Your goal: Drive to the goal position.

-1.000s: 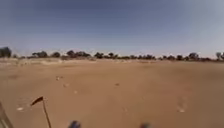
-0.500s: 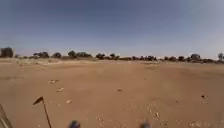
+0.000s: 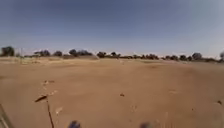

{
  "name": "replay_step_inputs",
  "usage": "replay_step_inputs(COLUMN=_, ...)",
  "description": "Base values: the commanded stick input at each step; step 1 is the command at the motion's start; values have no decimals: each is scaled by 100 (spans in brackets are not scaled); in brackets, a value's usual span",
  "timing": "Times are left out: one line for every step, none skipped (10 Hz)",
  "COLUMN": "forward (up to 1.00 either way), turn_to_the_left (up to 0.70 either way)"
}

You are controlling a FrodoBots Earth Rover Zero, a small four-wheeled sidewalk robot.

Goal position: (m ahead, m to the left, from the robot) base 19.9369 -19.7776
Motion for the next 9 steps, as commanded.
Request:
replay_step_inputs(forward=70, turn_to_the_left=0)
replay_step_inputs(forward=70, turn_to_the_left=-35)
replay_step_inputs(forward=70, turn_to_the_left=-35)
replay_step_inputs(forward=70, turn_to_the_left=-35)
replay_step_inputs(forward=70, turn_to_the_left=-35)
replay_step_inputs(forward=70, turn_to_the_left=-35)
replay_step_inputs(forward=70, turn_to_the_left=-35)
replay_step_inputs(forward=70, turn_to_the_left=-35)
replay_step_inputs(forward=70, turn_to_the_left=-35)
